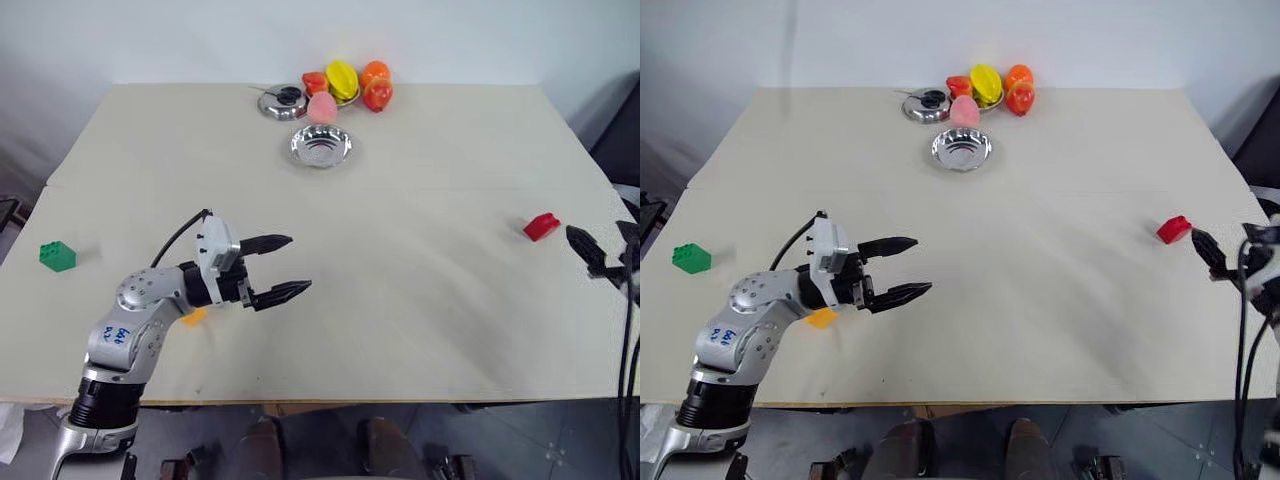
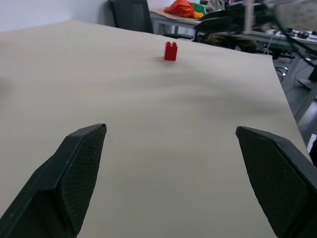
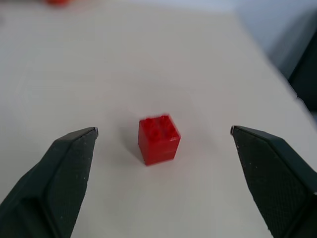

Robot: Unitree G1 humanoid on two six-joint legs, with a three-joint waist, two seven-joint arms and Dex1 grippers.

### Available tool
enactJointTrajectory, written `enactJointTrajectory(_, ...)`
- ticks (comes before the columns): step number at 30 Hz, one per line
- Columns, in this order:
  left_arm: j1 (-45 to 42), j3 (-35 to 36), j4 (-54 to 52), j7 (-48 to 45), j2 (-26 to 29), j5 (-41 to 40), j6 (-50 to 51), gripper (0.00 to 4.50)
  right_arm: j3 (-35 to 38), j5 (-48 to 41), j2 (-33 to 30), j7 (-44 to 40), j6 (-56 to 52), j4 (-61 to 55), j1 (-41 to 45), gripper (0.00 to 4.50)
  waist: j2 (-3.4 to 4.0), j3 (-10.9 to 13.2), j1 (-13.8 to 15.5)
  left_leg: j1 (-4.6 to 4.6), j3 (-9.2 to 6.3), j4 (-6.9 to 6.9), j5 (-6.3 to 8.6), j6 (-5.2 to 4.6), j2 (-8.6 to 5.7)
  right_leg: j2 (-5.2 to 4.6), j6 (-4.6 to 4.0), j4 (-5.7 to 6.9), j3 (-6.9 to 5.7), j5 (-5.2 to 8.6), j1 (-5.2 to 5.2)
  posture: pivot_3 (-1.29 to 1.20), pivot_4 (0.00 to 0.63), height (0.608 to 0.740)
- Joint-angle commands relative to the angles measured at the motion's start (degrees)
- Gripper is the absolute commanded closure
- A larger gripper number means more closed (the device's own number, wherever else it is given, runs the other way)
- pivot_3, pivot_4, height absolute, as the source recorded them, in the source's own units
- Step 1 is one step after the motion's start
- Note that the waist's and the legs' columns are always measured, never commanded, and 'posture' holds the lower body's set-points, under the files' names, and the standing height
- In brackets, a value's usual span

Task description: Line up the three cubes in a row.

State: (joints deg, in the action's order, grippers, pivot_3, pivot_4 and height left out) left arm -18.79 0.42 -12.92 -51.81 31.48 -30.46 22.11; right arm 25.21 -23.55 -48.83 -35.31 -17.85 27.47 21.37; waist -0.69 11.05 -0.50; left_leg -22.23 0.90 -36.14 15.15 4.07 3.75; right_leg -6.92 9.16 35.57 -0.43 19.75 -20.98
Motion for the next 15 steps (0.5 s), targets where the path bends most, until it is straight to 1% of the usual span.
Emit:
enactJointTrajectory(1, -0.08, -1.00, -1.62, 0.35, -0.85, 0.75, -0.89, 0.07, -3.87, 5.07, -2.60, -1.64, 2.35, 10.21, 6.19, 0.00, 0.00, 0.00, 0.34, -0.08, 0.07, 0.01, 0.00, 0.00, 0.00, 0.00, 0.00, 0.01, 0.05, 0.00, -0.13, 0.00, 0.150, 0.740)
enactJointTrajectory(4, 0.46, -0.89, -2.07, 1.24, -1.75, 0.90, -1.02, 0.07, -7.50, 9.39, -3.44, -1.42, 5.65, 21.28, 14.08, 0.00, 0.01, 0.00, 0.39, -0.23, 0.25, -0.02, -0.01, 0.01, 0.00, 0.00, 0.03, 0.07, 0.18, -0.01, -0.41, 0.00, 0.150, 0.740)
enactJointTrajectory(8, 2.18, -0.63, -3.52, 1.92, -2.04, 0.64, -0.46, 0.07, -10.40, 12.84, -3.41, -3.24, 8.93, 31.91, 21.67, 0.00, 0.02, 0.01, 0.23, -0.23, 0.35, 0.03, -0.01, 0.02, 0.00, 0.00, 0.03, 0.07, 0.26, -0.02, -0.48, 0.00, 0.150, 0.740)
enactJointTrajectory(10, 2.72, -0.56, -3.87, 2.07, -2.02, 0.62, -0.46, 0.07, -11.33, 14.36, -3.19, -3.64, 10.41, 36.03, 24.56, 0.00, 0.01, 0.01, 0.14, -0.22, 0.39, 0.02, -0.01, 0.02, 0.01, 0.00, 0.04, 0.05, 0.29, -0.02, -0.48, 0.00, 0.150, 0.740)
enactJointTrajectory(15, 3.05, -0.35, -4.13, 1.93, -1.85, 0.39, -0.26, 0.07, -12.34, 16.66, -1.91, -3.38, 13.99, 42.01, 29.73, 0.00, 0.02, 0.01, 0.13, -0.20, 0.46, 0.02, -0.01, 0.03, 0.00, 0.00, 0.07, 0.05, 0.38, -0.03, -0.50, 0.00, 0.150, 0.740)
